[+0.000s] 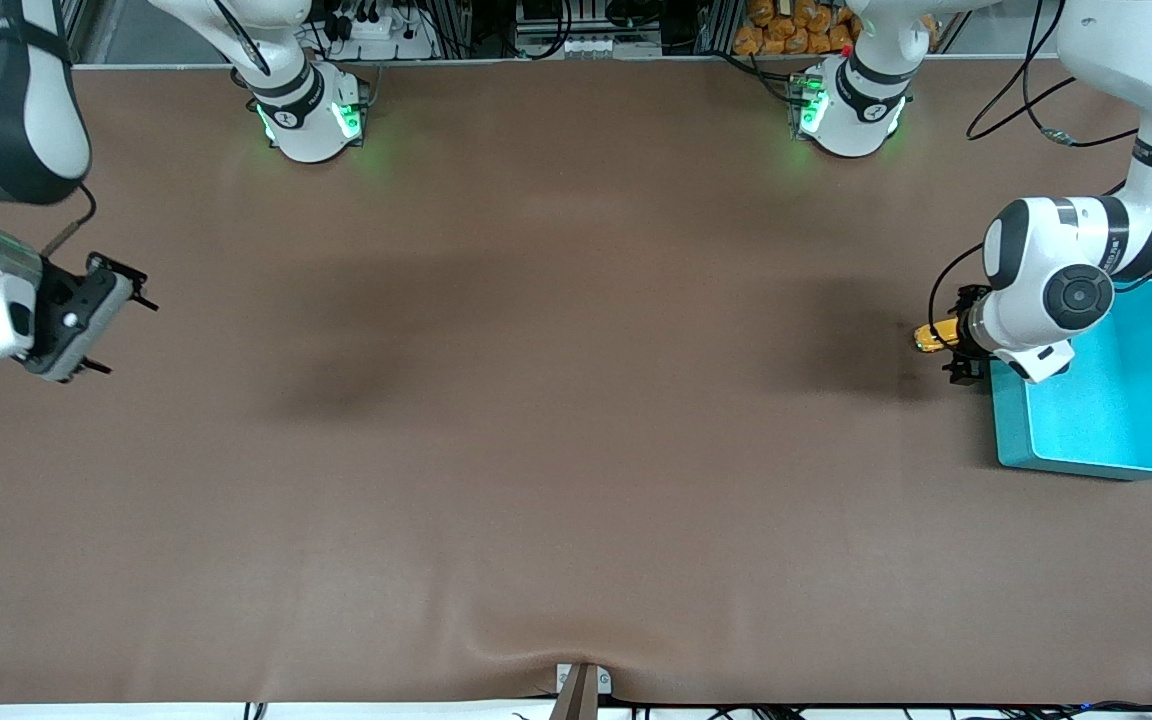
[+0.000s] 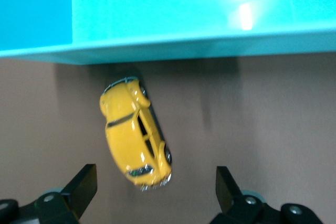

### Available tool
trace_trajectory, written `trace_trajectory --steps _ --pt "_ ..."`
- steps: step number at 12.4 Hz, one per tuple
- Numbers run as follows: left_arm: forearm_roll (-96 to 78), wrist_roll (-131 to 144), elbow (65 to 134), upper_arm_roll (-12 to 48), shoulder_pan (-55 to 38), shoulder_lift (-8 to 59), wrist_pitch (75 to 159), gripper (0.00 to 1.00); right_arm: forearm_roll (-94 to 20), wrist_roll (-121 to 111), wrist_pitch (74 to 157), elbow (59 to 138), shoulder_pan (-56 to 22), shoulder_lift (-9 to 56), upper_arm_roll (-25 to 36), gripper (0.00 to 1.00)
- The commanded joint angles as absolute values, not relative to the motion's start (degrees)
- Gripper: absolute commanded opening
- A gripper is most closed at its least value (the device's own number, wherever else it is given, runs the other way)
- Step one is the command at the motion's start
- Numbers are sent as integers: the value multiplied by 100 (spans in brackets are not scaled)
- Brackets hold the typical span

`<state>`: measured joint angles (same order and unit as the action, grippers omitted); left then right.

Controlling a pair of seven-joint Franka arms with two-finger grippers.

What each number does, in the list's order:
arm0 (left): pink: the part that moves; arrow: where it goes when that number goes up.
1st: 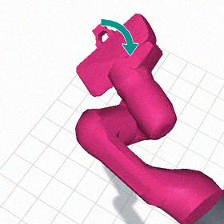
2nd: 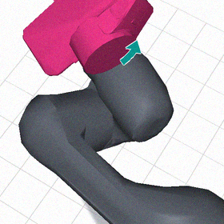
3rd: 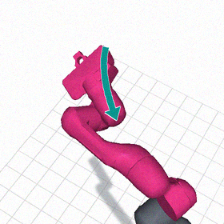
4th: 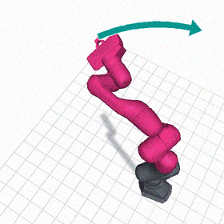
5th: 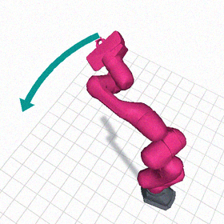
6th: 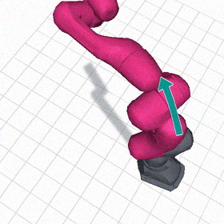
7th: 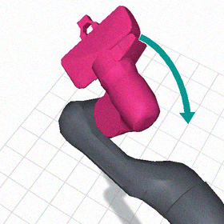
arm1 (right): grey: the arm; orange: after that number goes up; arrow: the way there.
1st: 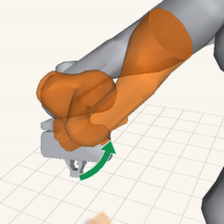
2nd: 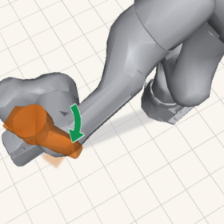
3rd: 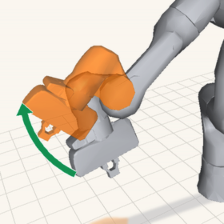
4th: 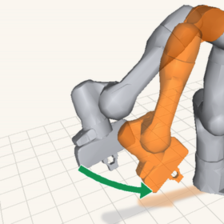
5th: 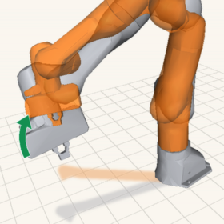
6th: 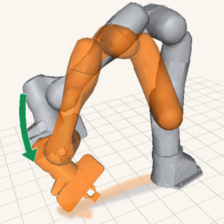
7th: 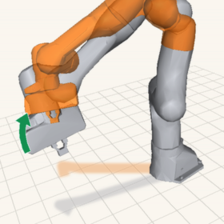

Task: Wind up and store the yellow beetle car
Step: 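Grasp the yellow car with the left gripper while the right gripper retracts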

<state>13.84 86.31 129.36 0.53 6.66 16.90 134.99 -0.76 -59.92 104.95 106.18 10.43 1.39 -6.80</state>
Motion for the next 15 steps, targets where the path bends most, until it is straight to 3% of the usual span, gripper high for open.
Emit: trace_trajectory --steps 1,4,8,15 --pt "1713 8754 13131 105 922 1749 13886 100 -70 -4987 10275 10767 932 -359 -659 100" --pt "1714 8763 13210 105 932 1758 13913 100 -62 -3730 9959 10697 573 -413 -397 100" --pt "1714 8780 13368 105 923 1749 13913 100 -44 -2596 9344 10012 360 -378 122 100" --pt "1705 9149 13368 105 993 1793 14115 100 -35 -133 8525 9185 378 -360 185 100"
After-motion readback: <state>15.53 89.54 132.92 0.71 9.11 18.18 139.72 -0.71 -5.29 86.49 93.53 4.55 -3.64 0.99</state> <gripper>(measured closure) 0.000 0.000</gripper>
